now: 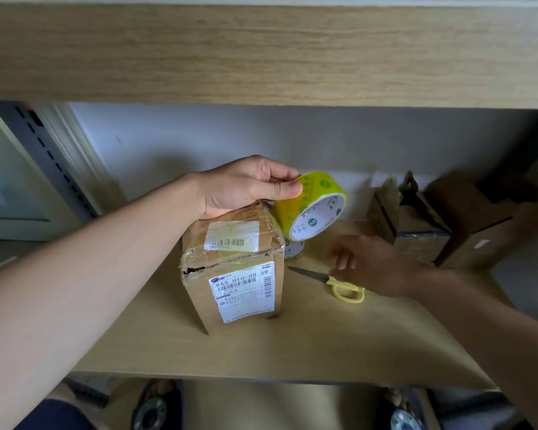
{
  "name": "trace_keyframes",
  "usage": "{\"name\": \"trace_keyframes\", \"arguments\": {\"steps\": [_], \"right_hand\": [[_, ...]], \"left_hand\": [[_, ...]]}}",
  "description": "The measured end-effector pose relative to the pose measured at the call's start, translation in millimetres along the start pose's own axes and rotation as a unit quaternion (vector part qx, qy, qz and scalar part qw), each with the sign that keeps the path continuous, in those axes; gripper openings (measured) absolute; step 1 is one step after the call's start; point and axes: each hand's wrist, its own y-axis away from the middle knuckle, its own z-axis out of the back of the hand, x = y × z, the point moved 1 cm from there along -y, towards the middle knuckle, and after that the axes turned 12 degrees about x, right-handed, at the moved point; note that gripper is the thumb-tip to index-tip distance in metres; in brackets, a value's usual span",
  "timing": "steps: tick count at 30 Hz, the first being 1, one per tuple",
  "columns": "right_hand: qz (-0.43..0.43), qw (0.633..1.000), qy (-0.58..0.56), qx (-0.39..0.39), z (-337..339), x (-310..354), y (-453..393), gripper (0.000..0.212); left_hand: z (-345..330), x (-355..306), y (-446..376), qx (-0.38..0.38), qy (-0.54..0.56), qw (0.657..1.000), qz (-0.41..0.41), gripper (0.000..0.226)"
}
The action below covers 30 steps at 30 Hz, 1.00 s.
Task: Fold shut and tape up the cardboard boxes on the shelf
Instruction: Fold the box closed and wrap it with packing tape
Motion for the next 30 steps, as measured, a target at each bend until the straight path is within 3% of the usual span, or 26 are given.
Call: {"name": "trace_keyframes", "arguments": {"steps": [4,12,19,23,27,30], "right_hand": [[-0.012,0.995,0.094,0.012,-9.9,2.8,-5.5,0.02],[-0.034,0.986,0.156,0.043,-10.4,-1.6,-3.5,0.032],[-0.04,0.966,0.247,0.058,-15.7,-0.5,-8.1,0.029],[-0.018,0.991,0.122,0.051,6.7,5.7,3.4,0.021],[0.051,0.996,-0.039,0.06,38.4,19.3,30.2,0.02],[0.129,0.974,-0.178,0.051,52.8,31.1,44.4,0.02]], "left_hand": [[-1.1,2.2,5.5,-0.037,0.027,0.999,0.012,0.023],[-2.4,9.2,25.9,-0.193,0.123,0.973,0.022,0.033],[5.3,14.0,42.1,-0.203,0.139,0.969,0.011,0.022],[10.3,20.4,43.8,-0.191,0.122,0.973,-0.038,0.045],[10.9,25.4,43.1,-0.178,0.113,0.974,-0.079,0.029],[9.6,27.7,40.6,-0.178,0.099,0.975,-0.091,0.027]]}}
